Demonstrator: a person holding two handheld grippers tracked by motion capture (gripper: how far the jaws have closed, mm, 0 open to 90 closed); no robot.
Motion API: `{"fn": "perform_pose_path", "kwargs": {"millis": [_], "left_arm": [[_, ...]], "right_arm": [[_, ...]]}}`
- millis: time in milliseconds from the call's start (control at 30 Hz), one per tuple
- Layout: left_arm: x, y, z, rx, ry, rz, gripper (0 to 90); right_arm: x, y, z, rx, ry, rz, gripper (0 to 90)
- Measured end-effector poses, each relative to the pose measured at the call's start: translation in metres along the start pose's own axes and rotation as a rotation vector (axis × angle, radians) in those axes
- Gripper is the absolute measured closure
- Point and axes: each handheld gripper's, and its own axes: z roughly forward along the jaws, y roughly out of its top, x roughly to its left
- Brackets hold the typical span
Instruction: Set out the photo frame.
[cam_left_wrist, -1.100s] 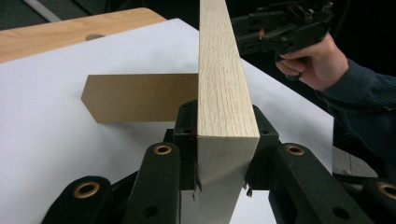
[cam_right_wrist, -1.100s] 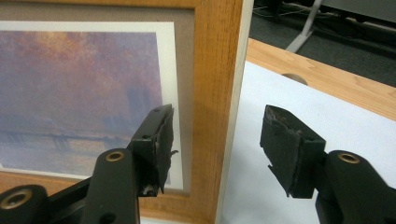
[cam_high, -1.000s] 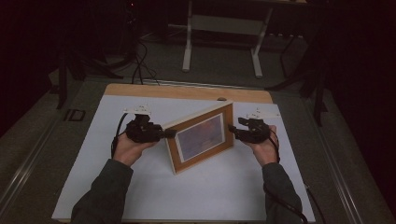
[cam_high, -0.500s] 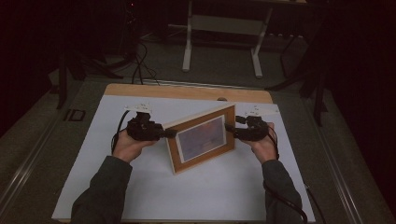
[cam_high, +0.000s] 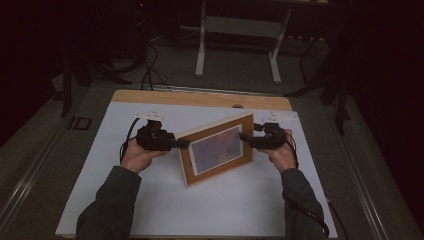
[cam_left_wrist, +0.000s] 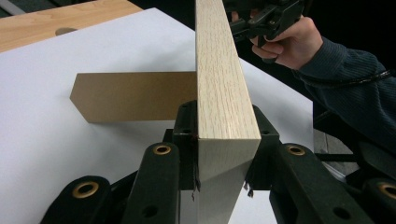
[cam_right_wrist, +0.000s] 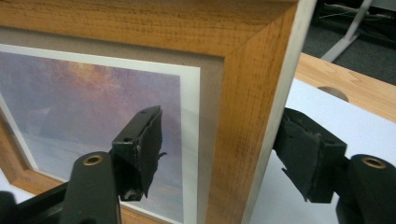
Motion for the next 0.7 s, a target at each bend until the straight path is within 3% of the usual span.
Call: {"fn": "perform_pose_path", "kwargs": {"millis": [367, 600, 700], "left_arm": [[0.005, 0.0, 0.001, -0.015, -0.009, -0.001, 72.3], [0.009, 0.0, 0.002, -0.025, -0.018, -0.004, 72.3], [0.007, 0.001, 0.002, -0.022, 0.004, -0.004, 72.1]], "right_arm": [[-0.007, 0.003, 0.005, -0.009, 0.042, 0.036, 31.2], [-0.009, 0.003, 0.011, 0.011, 0.068, 0.034, 29.8], [-0.01, 0.001, 0.013, 0.01, 0.068, 0.038, 31.4]]}}
